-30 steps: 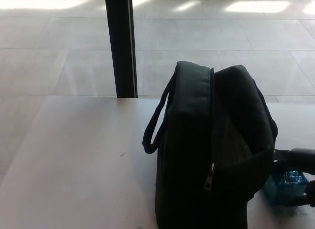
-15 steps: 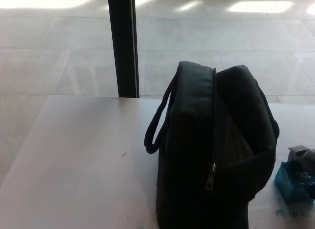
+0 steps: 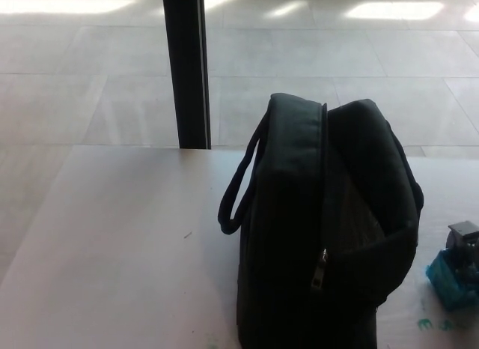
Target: The robot uses its right hand to pick up the cube kept on the middle of the desk and put it inside the bag next to it
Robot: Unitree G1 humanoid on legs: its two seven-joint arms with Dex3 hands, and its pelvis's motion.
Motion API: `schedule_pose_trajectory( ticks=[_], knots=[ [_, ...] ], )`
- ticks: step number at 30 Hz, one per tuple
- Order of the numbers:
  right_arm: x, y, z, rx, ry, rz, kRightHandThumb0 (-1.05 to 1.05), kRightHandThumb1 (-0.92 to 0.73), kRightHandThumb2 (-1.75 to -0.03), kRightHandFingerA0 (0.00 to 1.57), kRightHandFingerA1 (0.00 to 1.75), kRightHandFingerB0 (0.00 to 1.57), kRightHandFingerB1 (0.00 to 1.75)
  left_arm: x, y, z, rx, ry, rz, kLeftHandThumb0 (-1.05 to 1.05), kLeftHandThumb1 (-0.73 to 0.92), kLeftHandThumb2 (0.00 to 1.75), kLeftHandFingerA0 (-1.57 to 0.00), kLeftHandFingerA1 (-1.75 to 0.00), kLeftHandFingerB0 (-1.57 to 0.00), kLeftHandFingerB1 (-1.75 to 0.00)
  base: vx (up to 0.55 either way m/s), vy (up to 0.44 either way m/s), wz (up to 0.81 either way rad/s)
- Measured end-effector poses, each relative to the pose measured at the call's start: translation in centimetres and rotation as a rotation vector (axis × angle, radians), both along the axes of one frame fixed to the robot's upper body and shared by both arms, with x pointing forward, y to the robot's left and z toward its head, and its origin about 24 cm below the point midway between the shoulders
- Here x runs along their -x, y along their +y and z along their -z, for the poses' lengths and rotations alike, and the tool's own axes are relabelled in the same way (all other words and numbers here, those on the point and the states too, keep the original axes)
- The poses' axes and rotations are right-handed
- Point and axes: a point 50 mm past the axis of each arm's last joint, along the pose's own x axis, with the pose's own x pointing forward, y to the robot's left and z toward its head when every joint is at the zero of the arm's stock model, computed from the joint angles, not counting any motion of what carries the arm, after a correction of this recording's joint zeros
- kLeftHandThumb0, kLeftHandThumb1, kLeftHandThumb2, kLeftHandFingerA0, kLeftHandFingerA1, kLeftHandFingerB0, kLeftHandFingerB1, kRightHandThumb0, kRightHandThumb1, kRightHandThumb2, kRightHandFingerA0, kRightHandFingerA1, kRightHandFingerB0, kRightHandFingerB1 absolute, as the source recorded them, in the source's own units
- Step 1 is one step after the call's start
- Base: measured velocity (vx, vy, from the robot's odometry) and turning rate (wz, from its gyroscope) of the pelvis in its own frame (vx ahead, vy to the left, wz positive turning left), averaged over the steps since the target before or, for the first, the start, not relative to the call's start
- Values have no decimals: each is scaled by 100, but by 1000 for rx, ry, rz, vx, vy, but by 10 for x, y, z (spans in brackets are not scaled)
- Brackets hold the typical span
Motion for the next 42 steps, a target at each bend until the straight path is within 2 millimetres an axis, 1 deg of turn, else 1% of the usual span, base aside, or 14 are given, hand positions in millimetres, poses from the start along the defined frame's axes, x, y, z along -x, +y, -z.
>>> schedule_pose_trajectory(
  ticks=[2, 3, 7, 13, 17, 20, 22, 26, 33, 34, 38, 39, 41, 42],
  knots=[
    [2, 0, 1, -13, -20, -15, -23, -70, -66, 81, 161, 81, 106, 0, 0, 0, 0, 2, -1, -41, 75, 61, -47, -44, -42, -43, 0, 0, 0],
    [2, -1, 1, -20, -29, -20, -23, -67, -64, 85, 152, 82, 64, 0, 0, 0, 0, 2, -2, -40, 76, 62, -46, -45, -40, -43, 0, 0, 0],
    [3, -4, -2, -54, -78, -32, -19, -62, -93, 84, 166, 80, 118, 2, 1, 0, -1, 3, -5, -42, 75, 62, -45, -46, -40, -44, 0, 0, 0],
    [-5, -25, -44, -128, -254, 5, -19, -63, -89, 89, 158, 91, 76, 5, 4, 0, -4, 9, -19, -42, 76, 62, -46, -45, -40, -43, 0, 0, 0],
    [-10, -36, -80, -160, -369, 17, -14, -60, -87, 84, 170, 70, 144, 5, 5, 0, -10, 9, -17, -41, 76, 62, -45, -45, -40, -43, 0, 0, 0],
    [-13, -41, -101, -182, -434, 21, -15, -57, -99, 81, 174, 68, 154, 6, 5, 0, -11, 11, -18, -42, 57, 95, -40, -60, -30, -54, 0, 0, 0],
    [-16, -42, -117, -206, -488, 25, -14, -54, -102, 86, 173, 75, 148, 6, 6, 0, -10, 10, -20, -41, 75, 61, -45, -45, -41, -44, 0, 0, 0],
    [-19, -41, -141, -263, -577, 19, -18, -52, -106, 87, 175, 74, 150, 6, 6, -1, -11, 8, -22, -40, 77, 62, -43, -45, -40, -44, 0, 0, 0],
    [-26, -9, -156, -370, -630, -84, -15, -48, -117, 93, 173, 73, 147, 4, 6, -1, -10, 7, -19, -42, 58, 96, -39, -59, -29, -53, 0, 0, 0],
    [-26, -3, -158, -379, -634, -103, -18, -47, -115, 88, 174, 76, 150, 4, 6, -1, -11, 8, -17, -43, 76, 61, -46, -44, -41, -42, 0, 0, 0],
    [-27, 31, -163, -423, -639, -228, -25, -58, -90, 88, 175, 74, 151, 3, 7, -1, -14, 9, -15, -44, 76, 63, -43, -44, -40, -42, 0, 0, 0],
    [-27, 39, -165, -428, -638, -255, -23, -59, -87, 87, 175, 74, 154, 4, 7, -1, -14, 10, -16, -43, 57, 95, -39, -59, -28, -53, 0, 0, 0],
    [-24, 57, -170, -434, -639, -328, -25, -54, -108, 91, 175, 75, 163, 4, 7, -1, -13, 10, -17, -44, 77, 62, -43, -44, -38, -42, 0, 0, 0],
    [-23, 65, -172, -438, -644, -359, -33, -51, -113, 120, 139, 101, 128, 4, 7, -1, -13, 11, -16, -42, 75, 61, -45, -45, -40, -42, 0, 0, 0]
  ],
)
